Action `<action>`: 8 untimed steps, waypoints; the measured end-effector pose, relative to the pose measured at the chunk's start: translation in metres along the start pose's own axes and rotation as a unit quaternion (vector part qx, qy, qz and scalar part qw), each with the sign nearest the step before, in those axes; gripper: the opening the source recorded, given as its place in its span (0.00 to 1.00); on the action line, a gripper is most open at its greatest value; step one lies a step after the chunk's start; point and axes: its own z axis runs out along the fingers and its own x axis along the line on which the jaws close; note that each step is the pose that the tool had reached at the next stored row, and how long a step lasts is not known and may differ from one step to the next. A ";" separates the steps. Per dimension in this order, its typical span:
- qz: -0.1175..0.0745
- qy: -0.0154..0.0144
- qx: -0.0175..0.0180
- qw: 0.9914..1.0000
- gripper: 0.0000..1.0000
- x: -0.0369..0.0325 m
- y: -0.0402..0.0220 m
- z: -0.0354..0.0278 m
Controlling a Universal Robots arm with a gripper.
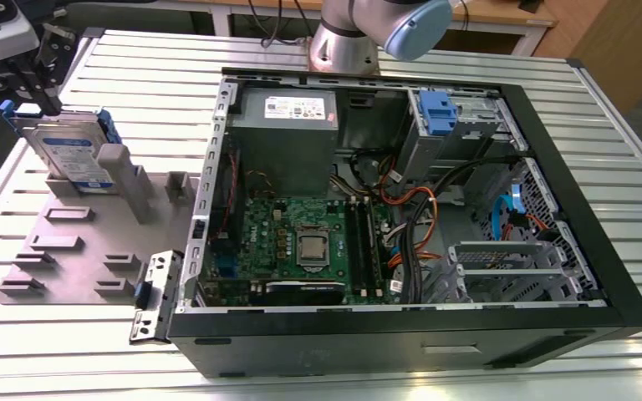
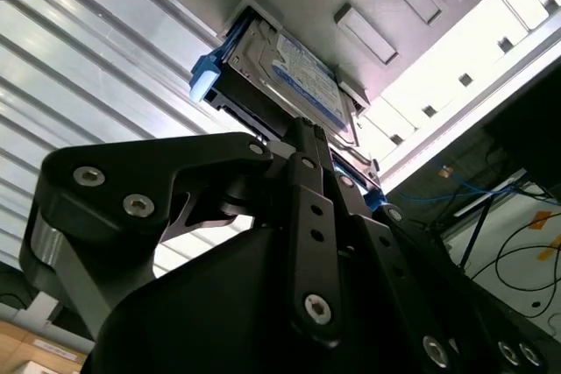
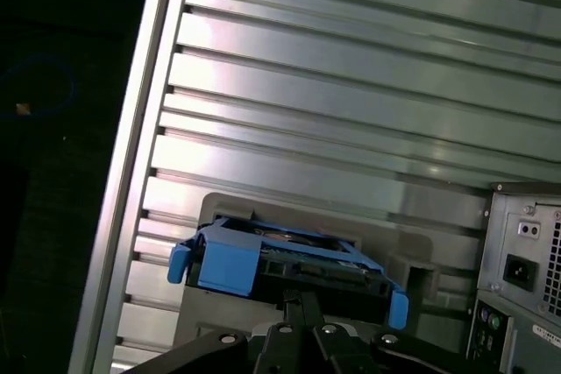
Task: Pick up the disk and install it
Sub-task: 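Pick up the disk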
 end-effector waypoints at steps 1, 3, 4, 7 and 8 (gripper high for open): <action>-0.007 0.000 0.000 1.000 0.11 0.0000 0.0000 0.0000; -0.022 0.001 -0.001 1.000 0.11 0.0000 0.0000 0.0000; -0.032 0.001 -0.001 0.999 0.11 0.0000 0.0000 0.0001; -0.058 0.003 -0.002 0.998 0.11 0.0000 0.0000 0.0000; -0.068 0.003 -0.002 0.998 0.11 0.0000 0.0000 0.0001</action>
